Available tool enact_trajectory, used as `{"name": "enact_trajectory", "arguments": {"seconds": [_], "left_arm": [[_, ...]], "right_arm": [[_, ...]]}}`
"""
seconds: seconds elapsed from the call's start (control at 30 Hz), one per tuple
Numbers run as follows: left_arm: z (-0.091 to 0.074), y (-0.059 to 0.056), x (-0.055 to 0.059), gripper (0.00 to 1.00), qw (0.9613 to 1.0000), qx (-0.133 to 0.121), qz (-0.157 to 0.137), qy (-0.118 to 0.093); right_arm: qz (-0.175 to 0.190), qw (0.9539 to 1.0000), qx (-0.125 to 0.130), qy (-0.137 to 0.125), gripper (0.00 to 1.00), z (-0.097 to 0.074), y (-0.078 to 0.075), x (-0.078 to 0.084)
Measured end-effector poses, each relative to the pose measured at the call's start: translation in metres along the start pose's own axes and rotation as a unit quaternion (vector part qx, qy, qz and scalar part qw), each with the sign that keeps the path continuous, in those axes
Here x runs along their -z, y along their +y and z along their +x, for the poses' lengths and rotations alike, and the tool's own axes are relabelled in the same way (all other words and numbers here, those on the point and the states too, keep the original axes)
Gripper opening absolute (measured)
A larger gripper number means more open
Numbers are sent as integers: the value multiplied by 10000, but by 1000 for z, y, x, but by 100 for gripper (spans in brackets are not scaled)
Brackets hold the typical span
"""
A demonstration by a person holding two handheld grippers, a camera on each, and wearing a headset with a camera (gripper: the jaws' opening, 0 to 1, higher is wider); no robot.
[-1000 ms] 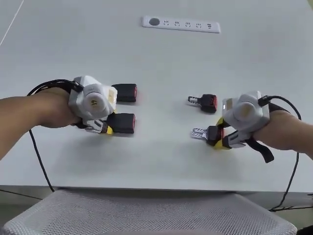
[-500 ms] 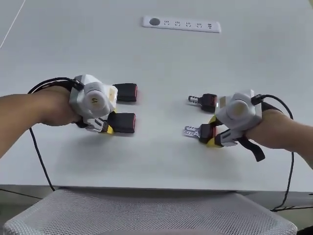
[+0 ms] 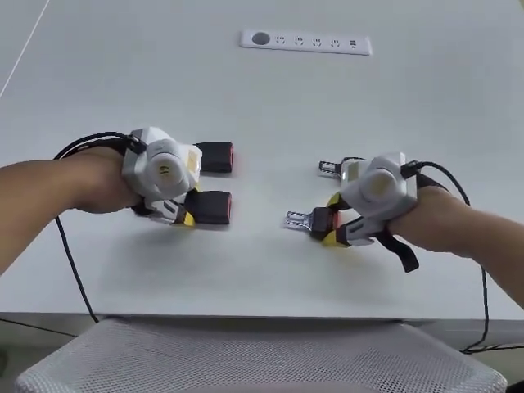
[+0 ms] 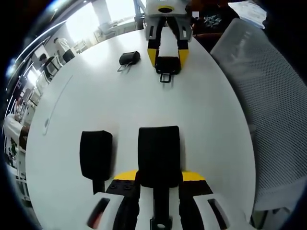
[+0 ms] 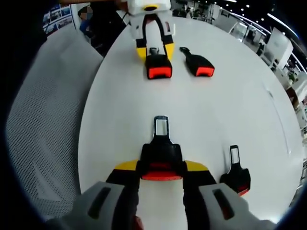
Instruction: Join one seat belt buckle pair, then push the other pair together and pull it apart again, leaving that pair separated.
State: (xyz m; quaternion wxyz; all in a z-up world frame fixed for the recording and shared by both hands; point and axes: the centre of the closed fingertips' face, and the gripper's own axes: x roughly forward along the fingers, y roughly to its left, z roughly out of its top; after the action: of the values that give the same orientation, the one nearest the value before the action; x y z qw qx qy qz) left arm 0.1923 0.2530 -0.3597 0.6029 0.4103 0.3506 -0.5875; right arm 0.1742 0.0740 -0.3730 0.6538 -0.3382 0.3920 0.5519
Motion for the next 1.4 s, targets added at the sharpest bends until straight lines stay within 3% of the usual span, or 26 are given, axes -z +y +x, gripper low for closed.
{"name": "enact_trajectory", "arguments": {"seconds": [0.3,0.67,1.03,1.4], "left_arm": [[0,0,1,31,10000,-43,-18,-16],[-1,-1,0,31,10000,11,-16,-54],[12,10,10,31,10000,4,-37,-12],[15,12,12,31,10000,4,-38,-10]], "right_arm": [[-193,9997,-39,-163,35,15,2,-31],[-303,9992,8,-276,35,34,-8,-66],[-489,9988,-41,-94,35,40,-6,-76],[-507,9983,-16,-272,34,46,-7,-88]]}}
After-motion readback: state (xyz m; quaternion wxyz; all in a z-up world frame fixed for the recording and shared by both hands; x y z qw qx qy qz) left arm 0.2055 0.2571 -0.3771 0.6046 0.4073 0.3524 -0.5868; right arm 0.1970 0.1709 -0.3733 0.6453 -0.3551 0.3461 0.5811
